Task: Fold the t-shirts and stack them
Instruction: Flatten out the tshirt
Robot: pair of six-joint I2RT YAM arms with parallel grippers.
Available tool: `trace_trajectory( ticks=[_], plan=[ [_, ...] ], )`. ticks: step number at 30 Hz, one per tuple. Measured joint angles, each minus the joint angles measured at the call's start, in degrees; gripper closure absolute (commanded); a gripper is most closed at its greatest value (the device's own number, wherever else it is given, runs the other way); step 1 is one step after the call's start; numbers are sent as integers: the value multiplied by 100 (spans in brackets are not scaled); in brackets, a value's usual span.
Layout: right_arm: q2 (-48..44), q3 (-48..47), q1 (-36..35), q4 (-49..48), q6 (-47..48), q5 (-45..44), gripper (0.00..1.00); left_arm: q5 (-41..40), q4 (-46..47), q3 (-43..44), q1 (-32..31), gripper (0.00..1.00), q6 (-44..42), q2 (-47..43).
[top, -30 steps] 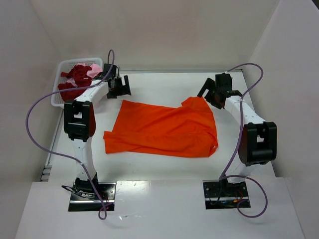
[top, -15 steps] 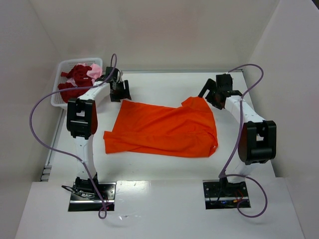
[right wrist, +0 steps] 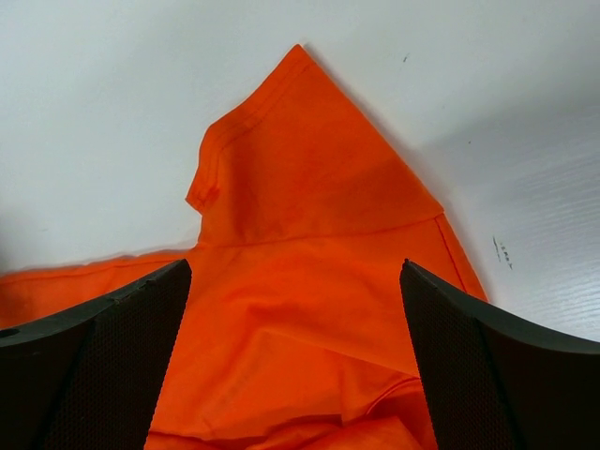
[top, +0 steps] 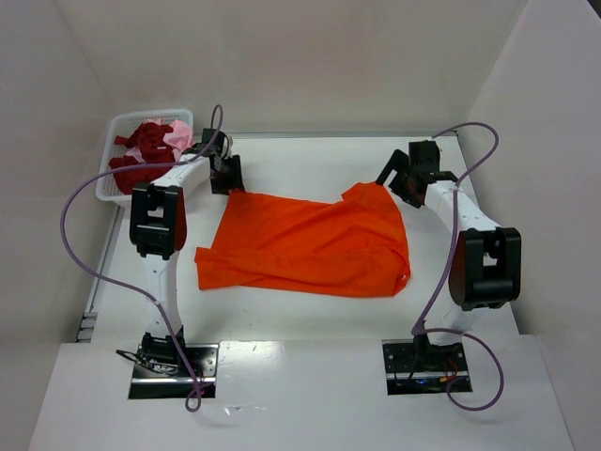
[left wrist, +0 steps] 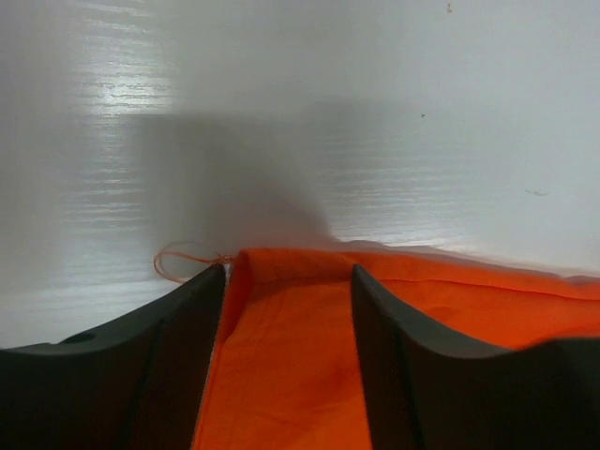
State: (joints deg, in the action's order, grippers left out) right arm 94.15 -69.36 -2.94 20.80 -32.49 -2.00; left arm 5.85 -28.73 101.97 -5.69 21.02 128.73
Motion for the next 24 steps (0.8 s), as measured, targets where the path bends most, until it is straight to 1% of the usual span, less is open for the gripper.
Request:
trace_trajectory(
  ticks=[3,4,7,8,13,15,16,20,21,24],
  plan=[
    [0,24,33,4,0,-20,3,-35,-24,70,0,44,-9,13],
    [0,31,37,4,0,-22,3,-46,-26,85,0,47,-9,20],
    [0,39,37,7,0,-22,3,-66,-42,114,0,52,-9,22],
    [0,37,37,4,2,-22,3,-68,-44,118,0,56,-9,22],
    [0,39,37,2,2,-22,3,-70,-57,129,2,59,-11,22],
    [0,39,37,7,-2,-22,3,-72,-72,131,2,62,-11,22],
    [0,39,37,7,-2,-22,3,-74,-83,131,2,65,-11,22],
    [0,57,37,7,-2,-22,3,-90,-90,131,7,74,-20,22],
    [0,68,37,7,-4,-22,3,-92,-90,131,7,81,-22,22],
    [0,120,37,20,-15,-26,4,-109,-94,133,7,92,-24,33]
  ],
)
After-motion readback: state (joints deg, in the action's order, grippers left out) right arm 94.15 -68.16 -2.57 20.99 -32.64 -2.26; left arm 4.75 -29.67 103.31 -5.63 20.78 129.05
